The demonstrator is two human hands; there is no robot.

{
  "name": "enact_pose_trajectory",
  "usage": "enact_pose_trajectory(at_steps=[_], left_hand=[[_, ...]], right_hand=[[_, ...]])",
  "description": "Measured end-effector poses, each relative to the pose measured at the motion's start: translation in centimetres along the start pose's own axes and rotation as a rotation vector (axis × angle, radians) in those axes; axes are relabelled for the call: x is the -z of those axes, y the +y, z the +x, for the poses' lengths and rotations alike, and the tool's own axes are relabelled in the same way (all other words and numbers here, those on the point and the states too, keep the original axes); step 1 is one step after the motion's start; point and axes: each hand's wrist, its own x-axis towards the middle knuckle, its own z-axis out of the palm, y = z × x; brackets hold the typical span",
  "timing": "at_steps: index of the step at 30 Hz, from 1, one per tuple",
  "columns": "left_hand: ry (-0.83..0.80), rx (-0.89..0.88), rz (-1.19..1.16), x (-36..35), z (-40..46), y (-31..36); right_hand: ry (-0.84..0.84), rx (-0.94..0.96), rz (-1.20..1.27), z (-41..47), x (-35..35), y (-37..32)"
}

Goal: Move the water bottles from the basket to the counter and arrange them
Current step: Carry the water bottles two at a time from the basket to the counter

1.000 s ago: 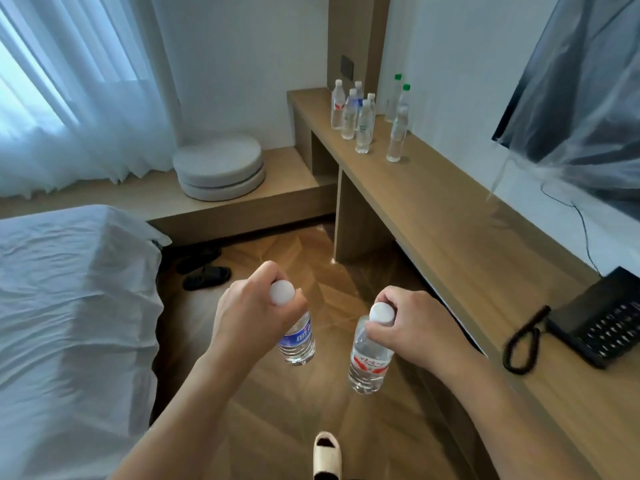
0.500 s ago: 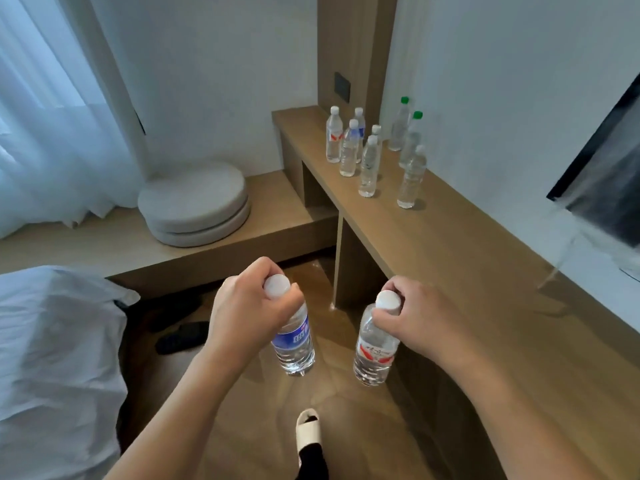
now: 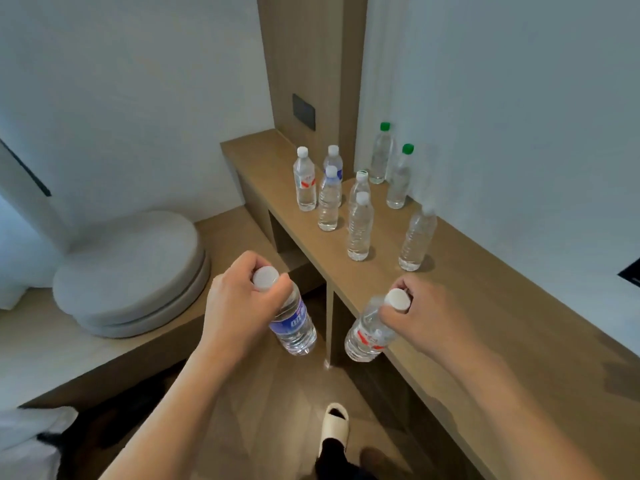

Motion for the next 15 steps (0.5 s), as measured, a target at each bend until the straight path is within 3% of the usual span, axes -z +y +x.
enact_pose_trajectory(at_steps=[7,15], left_hand=[[-0.121,-0.040,0.000,-5.0,13.8,-0.9],[-0.332,-0.053,0.018,-11.7,25.9,-1.8]], right_hand=[[0.058,-0.158,-0.083,13.7,-0.2,1.1],[0.103,-0.337,-0.062,22.1,-1.1,2.9]])
